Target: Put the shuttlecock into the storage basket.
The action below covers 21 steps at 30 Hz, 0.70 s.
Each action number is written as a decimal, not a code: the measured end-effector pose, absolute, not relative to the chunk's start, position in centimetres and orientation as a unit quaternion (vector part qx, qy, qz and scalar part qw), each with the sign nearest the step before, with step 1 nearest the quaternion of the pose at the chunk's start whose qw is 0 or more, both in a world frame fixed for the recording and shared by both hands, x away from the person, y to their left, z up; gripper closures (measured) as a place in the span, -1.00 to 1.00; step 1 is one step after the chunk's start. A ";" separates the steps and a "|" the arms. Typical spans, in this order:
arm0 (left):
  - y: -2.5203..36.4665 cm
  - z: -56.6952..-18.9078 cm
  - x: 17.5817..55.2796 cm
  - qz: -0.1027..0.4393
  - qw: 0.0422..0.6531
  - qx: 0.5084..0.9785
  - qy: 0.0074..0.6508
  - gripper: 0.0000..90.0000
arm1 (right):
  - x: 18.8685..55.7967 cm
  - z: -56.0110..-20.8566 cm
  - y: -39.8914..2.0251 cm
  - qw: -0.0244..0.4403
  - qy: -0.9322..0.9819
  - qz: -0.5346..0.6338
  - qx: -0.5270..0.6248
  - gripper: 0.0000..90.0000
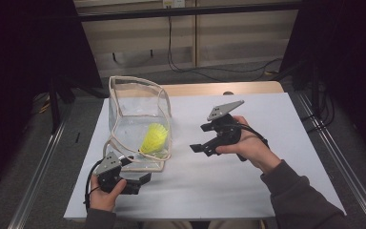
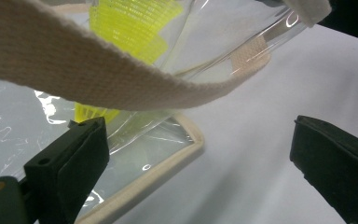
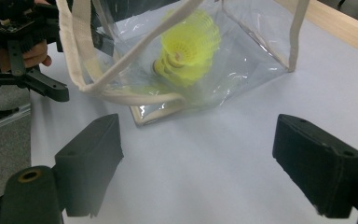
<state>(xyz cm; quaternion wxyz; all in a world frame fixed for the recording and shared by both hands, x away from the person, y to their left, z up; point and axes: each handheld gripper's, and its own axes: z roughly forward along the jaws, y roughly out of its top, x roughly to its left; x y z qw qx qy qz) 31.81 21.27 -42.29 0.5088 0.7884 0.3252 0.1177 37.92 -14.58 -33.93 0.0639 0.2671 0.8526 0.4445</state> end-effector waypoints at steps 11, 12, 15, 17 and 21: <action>21.2 -42.3 31.8 0.118 0.510 0.787 0.325 -0.90 | 37.3 -34.9 -16.1 0.062 0.846 0.455 0.271 -0.71; 21.2 -42.3 31.8 0.118 0.511 0.787 0.326 -0.90 | 37.3 -35.0 -16.2 0.061 0.846 0.455 0.271 -0.70; 21.2 -42.3 31.8 0.118 0.509 0.788 0.326 -0.90 | 37.1 -35.3 -16.6 0.063 0.847 0.453 0.271 -0.71; 21.2 -42.3 31.8 0.118 0.510 0.787 0.326 -0.90 | 37.0 -35.4 -16.8 0.062 0.846 0.454 0.273 -0.72; 21.3 -42.3 31.8 0.118 0.509 0.788 0.326 -0.90 | 36.8 -35.8 -17.4 0.066 0.844 0.455 0.278 -0.72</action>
